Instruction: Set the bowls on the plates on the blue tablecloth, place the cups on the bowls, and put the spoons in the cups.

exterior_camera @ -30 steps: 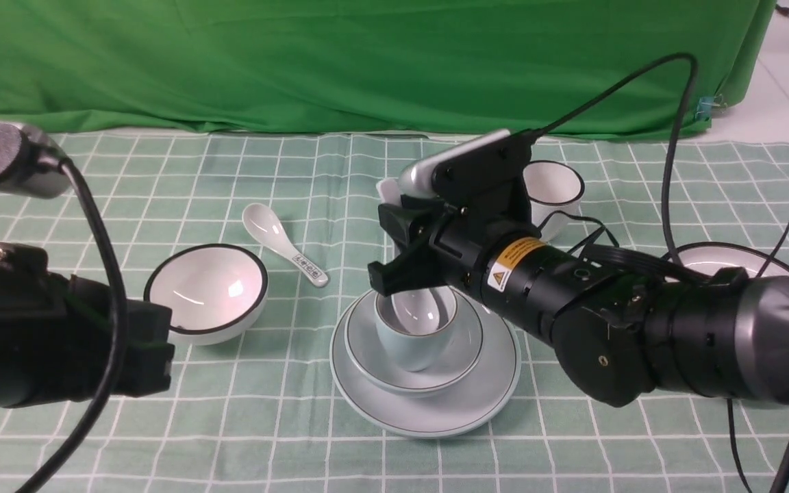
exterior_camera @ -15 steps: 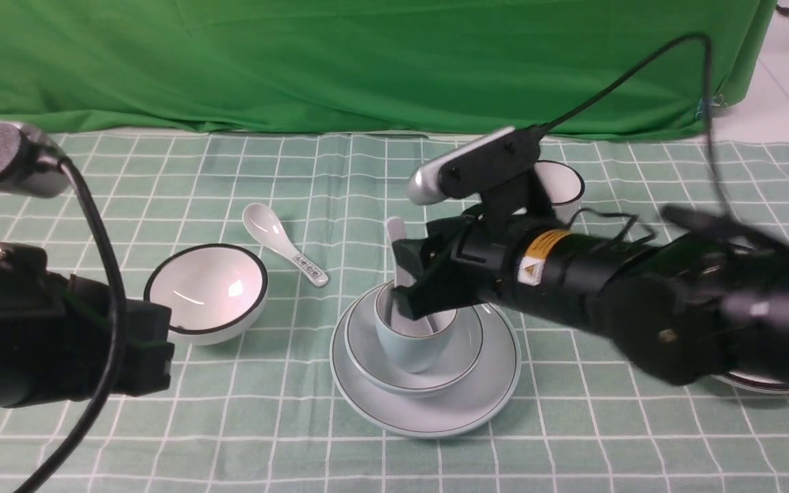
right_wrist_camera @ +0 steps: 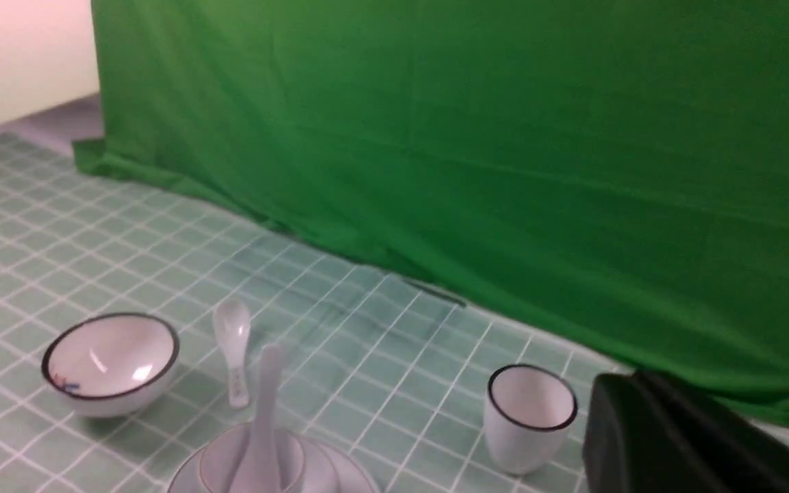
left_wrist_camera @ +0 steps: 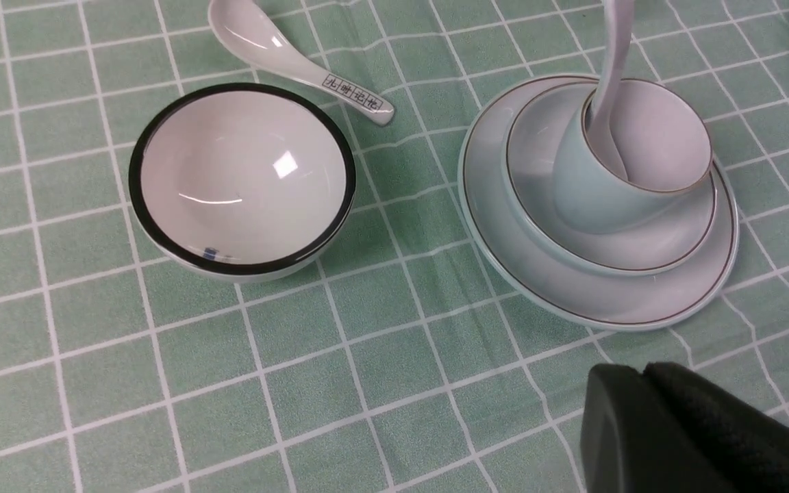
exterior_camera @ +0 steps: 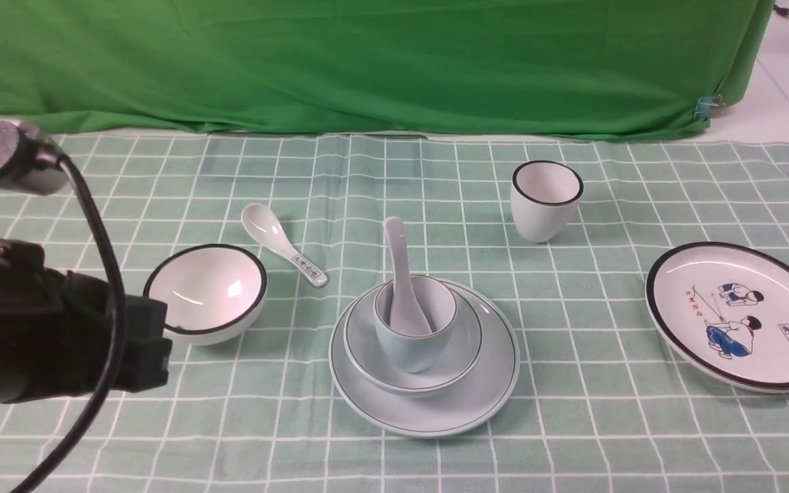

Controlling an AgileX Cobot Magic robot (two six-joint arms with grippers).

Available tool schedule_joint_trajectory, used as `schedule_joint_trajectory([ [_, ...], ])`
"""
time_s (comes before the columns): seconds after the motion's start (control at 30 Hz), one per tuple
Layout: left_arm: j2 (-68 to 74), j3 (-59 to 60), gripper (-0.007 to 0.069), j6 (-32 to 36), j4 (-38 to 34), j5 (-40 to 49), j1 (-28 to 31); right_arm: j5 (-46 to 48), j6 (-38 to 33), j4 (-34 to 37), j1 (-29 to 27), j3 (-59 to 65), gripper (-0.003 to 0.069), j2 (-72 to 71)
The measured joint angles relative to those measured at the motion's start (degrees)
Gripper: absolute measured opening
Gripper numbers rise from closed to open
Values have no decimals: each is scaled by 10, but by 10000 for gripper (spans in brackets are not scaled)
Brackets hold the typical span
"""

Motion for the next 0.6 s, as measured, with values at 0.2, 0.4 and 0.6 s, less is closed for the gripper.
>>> schedule_joint_trajectory([
  [0.2,0,0,8,0,0,-4,0,-69,32,-3,-6,152,20,-175],
  [0.4,-24,6,8,13,-17,-6,0,-96,50,-4,-6,192,25,-248],
  [0.6,-122,56,8,18,-27,-9,0,-101,56,-4,-6,195,58,-257],
])
